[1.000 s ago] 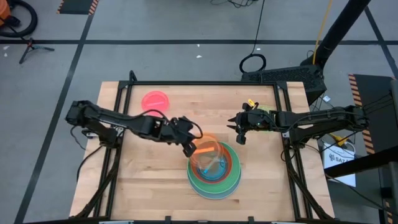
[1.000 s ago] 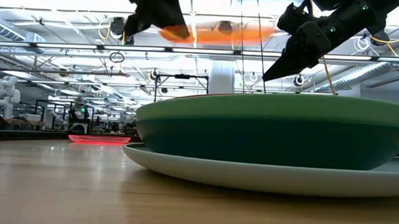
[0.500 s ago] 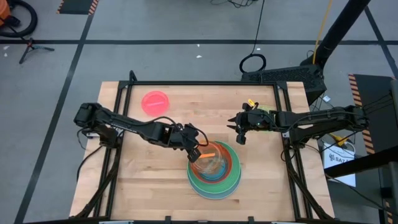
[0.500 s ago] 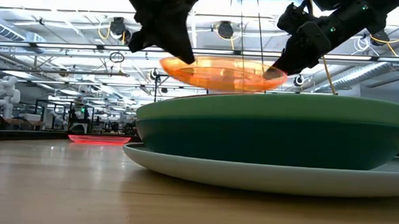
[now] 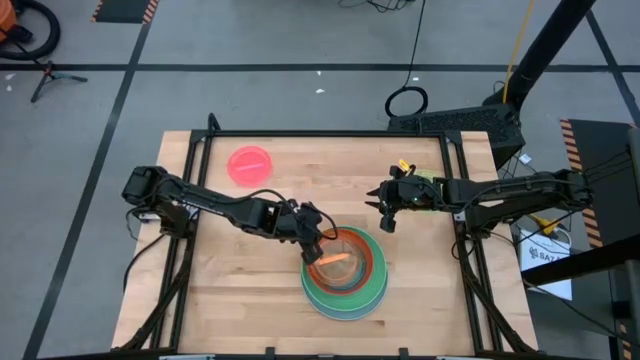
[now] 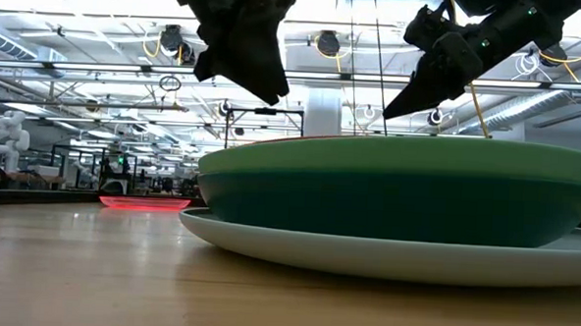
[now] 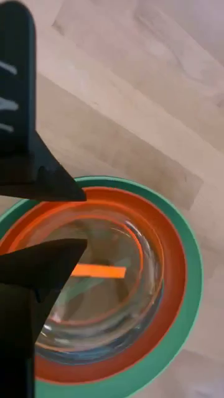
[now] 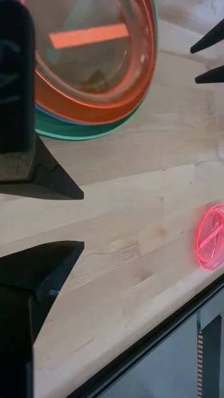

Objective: Stack plastic plates
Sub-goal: Stack the green plate on top of the orange plate

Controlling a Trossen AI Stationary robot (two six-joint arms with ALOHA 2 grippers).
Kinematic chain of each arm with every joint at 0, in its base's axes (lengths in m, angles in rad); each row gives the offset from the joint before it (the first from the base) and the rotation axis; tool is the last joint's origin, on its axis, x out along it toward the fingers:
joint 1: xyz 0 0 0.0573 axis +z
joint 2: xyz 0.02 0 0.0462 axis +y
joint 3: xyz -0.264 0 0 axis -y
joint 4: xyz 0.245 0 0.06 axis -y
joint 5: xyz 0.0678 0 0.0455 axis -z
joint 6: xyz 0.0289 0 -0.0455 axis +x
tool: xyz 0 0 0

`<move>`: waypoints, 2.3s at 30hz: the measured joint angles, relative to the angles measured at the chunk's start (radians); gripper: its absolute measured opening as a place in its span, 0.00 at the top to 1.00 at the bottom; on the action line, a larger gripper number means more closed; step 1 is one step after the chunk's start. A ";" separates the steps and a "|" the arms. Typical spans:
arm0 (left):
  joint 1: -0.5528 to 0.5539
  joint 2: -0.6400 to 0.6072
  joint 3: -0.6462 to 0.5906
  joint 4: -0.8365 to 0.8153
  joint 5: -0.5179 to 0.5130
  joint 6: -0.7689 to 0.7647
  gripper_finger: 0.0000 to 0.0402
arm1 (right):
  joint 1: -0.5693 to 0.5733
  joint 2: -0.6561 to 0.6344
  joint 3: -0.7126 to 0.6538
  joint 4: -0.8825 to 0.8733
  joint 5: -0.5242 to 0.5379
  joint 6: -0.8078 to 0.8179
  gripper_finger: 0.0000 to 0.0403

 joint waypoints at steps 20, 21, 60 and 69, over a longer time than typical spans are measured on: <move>-0.016 0.000 0.000 -0.208 -0.303 0.501 0.71 | 0.000 0.000 0.012 0.012 0.000 0.198 0.73; -0.023 0.000 0.000 -0.223 -0.303 0.536 0.71 | 0.000 0.000 0.018 0.015 0.000 0.219 0.73; 0.021 -0.711 -0.511 0.151 -0.312 0.690 0.71 | -0.087 0.403 0.470 -0.949 -0.015 0.660 0.73; 0.021 -0.709 -0.511 0.151 -0.312 0.687 0.71 | -0.160 0.461 0.413 -1.063 -0.047 0.711 0.73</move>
